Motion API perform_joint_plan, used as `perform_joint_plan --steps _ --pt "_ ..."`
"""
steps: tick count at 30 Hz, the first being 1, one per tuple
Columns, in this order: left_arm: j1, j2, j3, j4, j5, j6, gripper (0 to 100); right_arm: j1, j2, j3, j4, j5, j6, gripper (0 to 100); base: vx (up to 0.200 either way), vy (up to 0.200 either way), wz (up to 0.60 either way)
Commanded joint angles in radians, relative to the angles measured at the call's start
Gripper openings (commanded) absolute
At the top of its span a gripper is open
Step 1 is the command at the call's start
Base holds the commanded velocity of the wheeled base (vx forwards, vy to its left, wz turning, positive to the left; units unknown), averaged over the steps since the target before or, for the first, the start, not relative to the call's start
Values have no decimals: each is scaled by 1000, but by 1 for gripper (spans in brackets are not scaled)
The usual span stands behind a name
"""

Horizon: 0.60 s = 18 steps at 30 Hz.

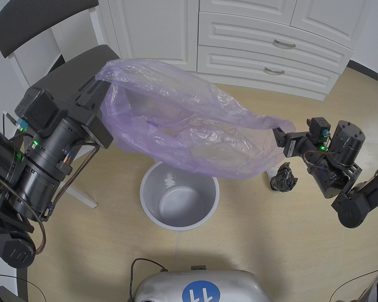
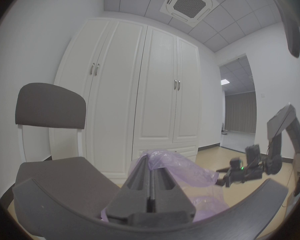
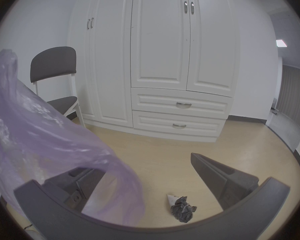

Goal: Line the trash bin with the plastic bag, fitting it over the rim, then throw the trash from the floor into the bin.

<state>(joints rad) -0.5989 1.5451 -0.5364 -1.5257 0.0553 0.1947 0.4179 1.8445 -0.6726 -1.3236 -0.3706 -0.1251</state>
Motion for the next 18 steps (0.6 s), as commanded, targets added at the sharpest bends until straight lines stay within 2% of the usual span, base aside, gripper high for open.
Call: perform_joint_plan --steps 1,6,15,18 --pt "42 90 -14 -1 -8 -1 0 -14 -129 47 -3 2 -41 100 0 0 0" --pt "102 159 -45 -1 -31 -3 0 -7 -205 91 1 2 -56 100 0 0 0" --pt "100 141 -57 -2 -28 -24 0 39 -194 136 6 24 -77 100 0 0 0" --pt "91 130 -65 -2 -23 -24 0 93 -172 176 9 32 -76 100 0 0 0"
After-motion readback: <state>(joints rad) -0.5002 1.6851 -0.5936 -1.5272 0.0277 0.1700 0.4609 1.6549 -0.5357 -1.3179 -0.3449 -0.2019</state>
